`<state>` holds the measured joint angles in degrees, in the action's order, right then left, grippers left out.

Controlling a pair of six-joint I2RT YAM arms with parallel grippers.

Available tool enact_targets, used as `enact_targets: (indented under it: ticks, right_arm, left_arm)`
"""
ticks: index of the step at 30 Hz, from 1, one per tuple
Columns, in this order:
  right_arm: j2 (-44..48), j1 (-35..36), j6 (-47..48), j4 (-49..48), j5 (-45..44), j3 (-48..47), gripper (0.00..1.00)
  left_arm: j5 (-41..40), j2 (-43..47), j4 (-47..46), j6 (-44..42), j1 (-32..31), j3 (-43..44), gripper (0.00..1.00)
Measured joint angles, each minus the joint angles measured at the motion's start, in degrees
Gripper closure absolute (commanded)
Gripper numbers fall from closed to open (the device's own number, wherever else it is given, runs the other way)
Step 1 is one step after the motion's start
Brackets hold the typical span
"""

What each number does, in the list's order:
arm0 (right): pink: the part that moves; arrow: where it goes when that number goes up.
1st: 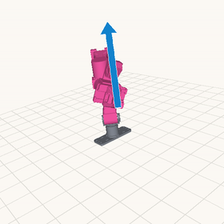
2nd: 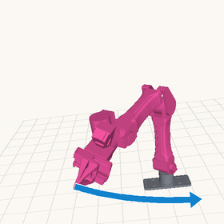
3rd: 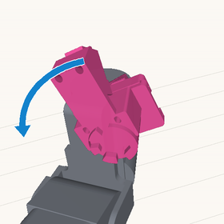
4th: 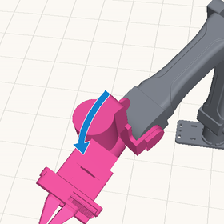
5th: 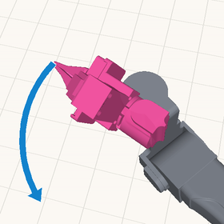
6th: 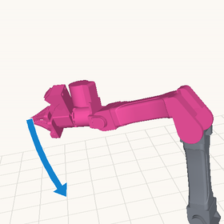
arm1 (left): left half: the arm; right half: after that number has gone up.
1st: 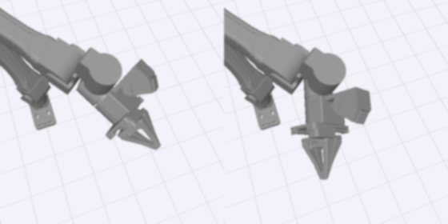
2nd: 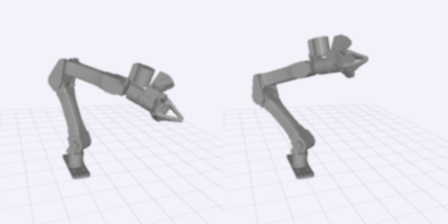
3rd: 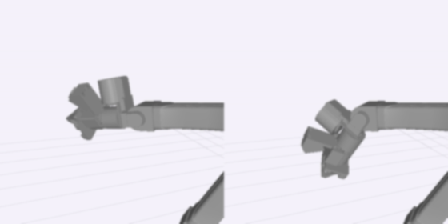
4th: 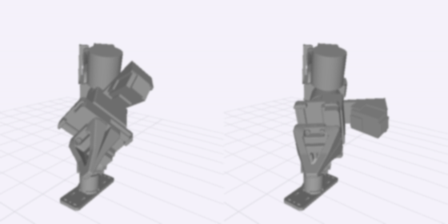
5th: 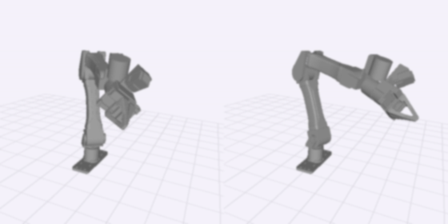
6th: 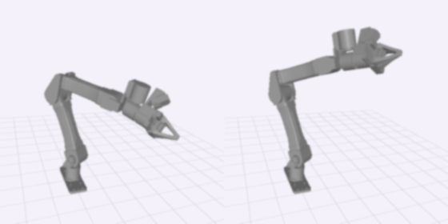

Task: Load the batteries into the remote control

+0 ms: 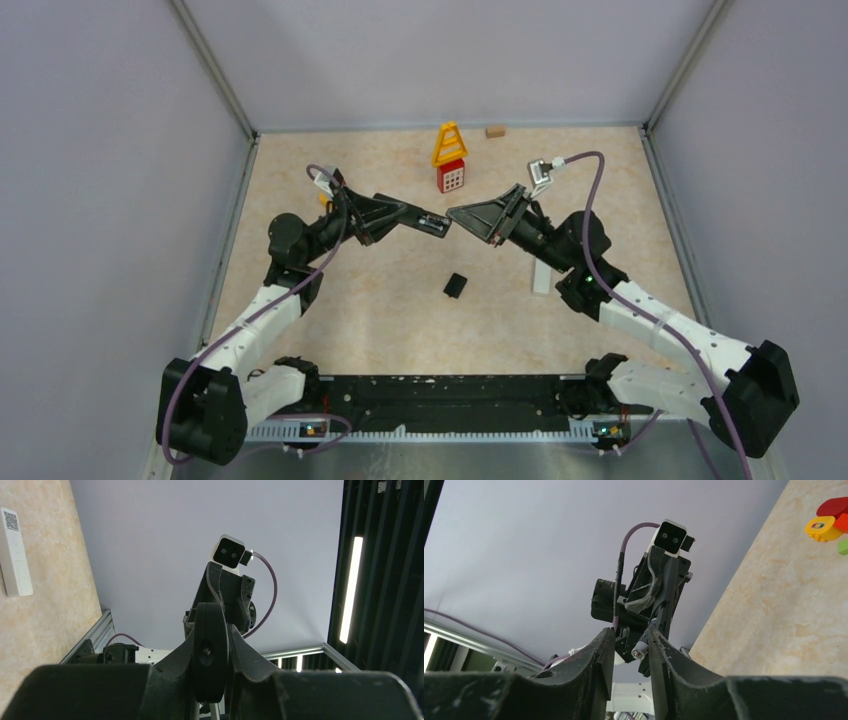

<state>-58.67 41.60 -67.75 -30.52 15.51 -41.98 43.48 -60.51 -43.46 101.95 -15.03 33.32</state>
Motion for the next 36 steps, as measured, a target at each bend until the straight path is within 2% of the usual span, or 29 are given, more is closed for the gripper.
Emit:
enact_targets:
  ticks: [6, 9, 12, 21, 36]
  right_arm:
    - [0.11, 0.0, 0.92, 1.09, -0.35, -0.02, 0.36]
    - [0.42, 0.0, 1.55, 2.62, -0.92, -0.02, 0.33]
    - [0.92, 0.0, 1.9, 3.32, -1.36, -0.02, 0.34]
    - [0.5, 0.02, 1.49, 2.01, -0.42, -0.02, 0.52]
    - [-2.34, 0.02, 0.59, 1.27, 1.09, -0.02, 0.63]
  left_arm:
    - [-0.04, 0.0, 0.0, 0.0, 0.0, -0.15, 1.0]
    - [-0.07, 0.0, -0.09, 0.0, 0.0, -0.15, 1.0]
    - [-0.07, 0.0, -0.09, 0.0, 0.0, -0.15, 1.0]
    - [-0.26, 0.0, -0.13, 0.04, 0.0, -0.15, 1.0]
    - [-0.33, 0.0, -0.31, 0.11, 0.0, -0.15, 1.0]
